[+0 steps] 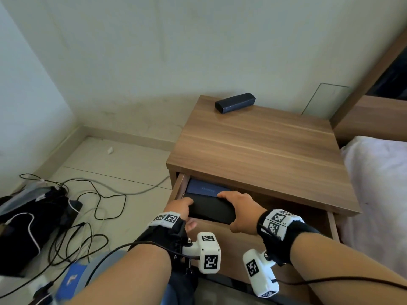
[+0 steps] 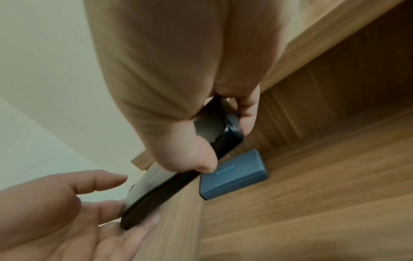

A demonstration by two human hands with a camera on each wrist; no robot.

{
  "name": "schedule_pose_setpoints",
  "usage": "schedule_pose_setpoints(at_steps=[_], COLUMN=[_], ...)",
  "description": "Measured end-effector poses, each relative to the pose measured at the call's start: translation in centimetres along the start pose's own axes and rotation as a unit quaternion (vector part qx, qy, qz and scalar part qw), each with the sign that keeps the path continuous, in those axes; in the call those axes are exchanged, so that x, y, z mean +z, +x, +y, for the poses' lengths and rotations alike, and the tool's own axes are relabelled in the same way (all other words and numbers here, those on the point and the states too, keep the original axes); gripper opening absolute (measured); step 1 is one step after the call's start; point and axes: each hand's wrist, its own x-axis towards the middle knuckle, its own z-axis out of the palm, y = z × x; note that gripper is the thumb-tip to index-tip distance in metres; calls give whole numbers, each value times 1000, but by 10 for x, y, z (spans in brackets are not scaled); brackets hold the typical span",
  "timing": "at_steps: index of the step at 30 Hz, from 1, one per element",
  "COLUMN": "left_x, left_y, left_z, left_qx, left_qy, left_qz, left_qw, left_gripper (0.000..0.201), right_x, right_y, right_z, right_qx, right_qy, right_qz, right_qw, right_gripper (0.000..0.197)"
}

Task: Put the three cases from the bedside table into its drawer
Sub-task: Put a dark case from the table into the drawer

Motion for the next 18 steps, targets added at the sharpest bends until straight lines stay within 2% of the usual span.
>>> schedule_pose_setpoints(at_steps=[2, 5, 7, 11, 14, 18], left_x=[3, 5, 7, 11, 16, 24], left_y=[8, 23, 34, 56, 69, 81], left_z=[-4, -9, -10, -13, -13, -13], left_qx=[4, 16, 12, 7, 21, 10], left_qy=[53, 75, 86, 106, 171, 201], left_qz=[11, 8, 2, 7, 21, 21], left_qw=[999, 997, 996, 994, 985, 979], left_gripper=[14, 36, 44, 47, 49, 47], right_x=[8, 23, 33, 46, 52, 59], right_y=[7, 21, 32, 57, 71, 88], right_z=[6, 15, 22, 39, 52, 57], right_qx=[8, 24, 44, 91, 118, 117], right_qy=[7, 8, 7, -10, -16, -14], right_qz=[-3, -12, -24, -42, -47, -46], right_qw=[1000, 1000, 999, 995, 992, 992], right_gripper=[83, 82, 82, 84, 87, 84])
